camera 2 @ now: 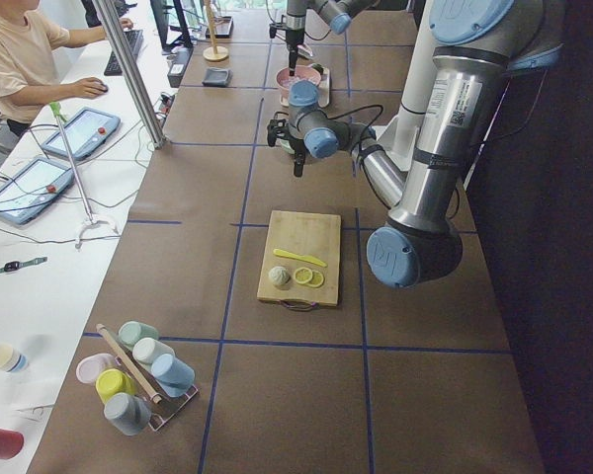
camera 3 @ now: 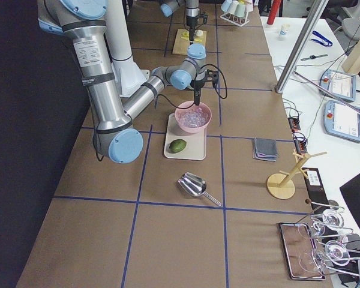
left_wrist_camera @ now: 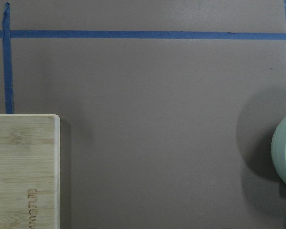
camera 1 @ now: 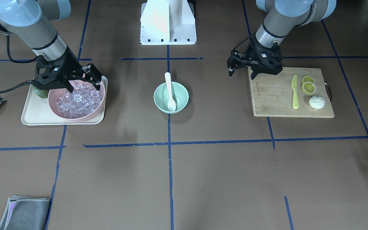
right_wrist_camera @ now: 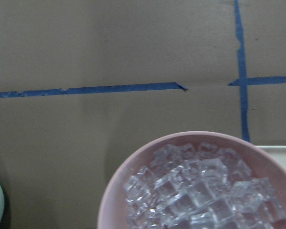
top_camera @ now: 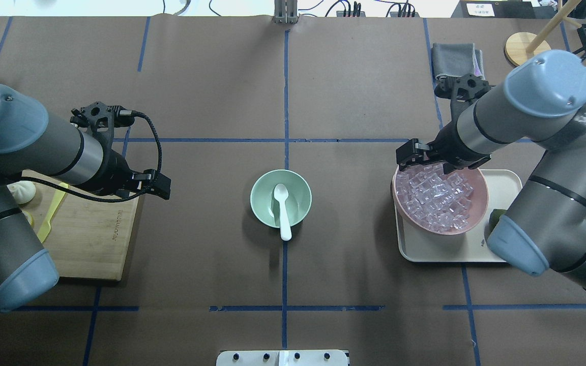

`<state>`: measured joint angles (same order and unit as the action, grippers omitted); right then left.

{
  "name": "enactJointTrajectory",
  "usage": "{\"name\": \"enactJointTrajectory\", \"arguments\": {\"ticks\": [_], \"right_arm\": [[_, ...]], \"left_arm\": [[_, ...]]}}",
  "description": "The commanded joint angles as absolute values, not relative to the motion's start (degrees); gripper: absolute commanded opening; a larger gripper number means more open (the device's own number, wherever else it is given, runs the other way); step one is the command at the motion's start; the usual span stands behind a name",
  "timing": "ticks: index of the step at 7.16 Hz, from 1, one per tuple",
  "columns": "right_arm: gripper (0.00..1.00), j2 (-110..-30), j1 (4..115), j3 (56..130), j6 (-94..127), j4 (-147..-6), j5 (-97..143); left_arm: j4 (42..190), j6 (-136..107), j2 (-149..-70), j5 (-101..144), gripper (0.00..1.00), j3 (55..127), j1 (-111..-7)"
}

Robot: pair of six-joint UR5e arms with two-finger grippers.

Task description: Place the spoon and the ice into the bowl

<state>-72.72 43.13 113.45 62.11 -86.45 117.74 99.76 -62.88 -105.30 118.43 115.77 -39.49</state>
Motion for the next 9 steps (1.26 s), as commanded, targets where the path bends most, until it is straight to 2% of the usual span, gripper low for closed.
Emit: {"name": "enactJointTrajectory", "arguments": {"ticks": [1, 5, 6, 7, 9], "right_arm": [[0.97, -74.51, 41.84, 113.03, 61.53, -88.42, 114.79], [0.96, -75.14, 38.94, 109.25, 60.73, -87.63, 112.41], [0.89, -75.32, 38.94, 109.51, 60.82, -87.63, 112.59], [0.69, -75.41, 39.02, 109.6, 60.91, -87.63, 112.33], [0.65, -75.32, 39.02, 109.51, 60.91, -87.63, 112.15]], "left_arm": [[99.76, -63.02, -105.29, 118.3, 0.9, 116.28, -39.55], [99.76, -63.02, -105.56, 118.21, 0.9, 116.19, -39.38], [99.76, -63.02, -105.47, 118.21, 0.9, 116.1, -39.37], [99.76, -62.84, -105.47, 118.3, 0.9, 115.49, -39.29], [99.76, -62.75, -105.38, 118.3, 0.9, 115.31, -39.2]]}}
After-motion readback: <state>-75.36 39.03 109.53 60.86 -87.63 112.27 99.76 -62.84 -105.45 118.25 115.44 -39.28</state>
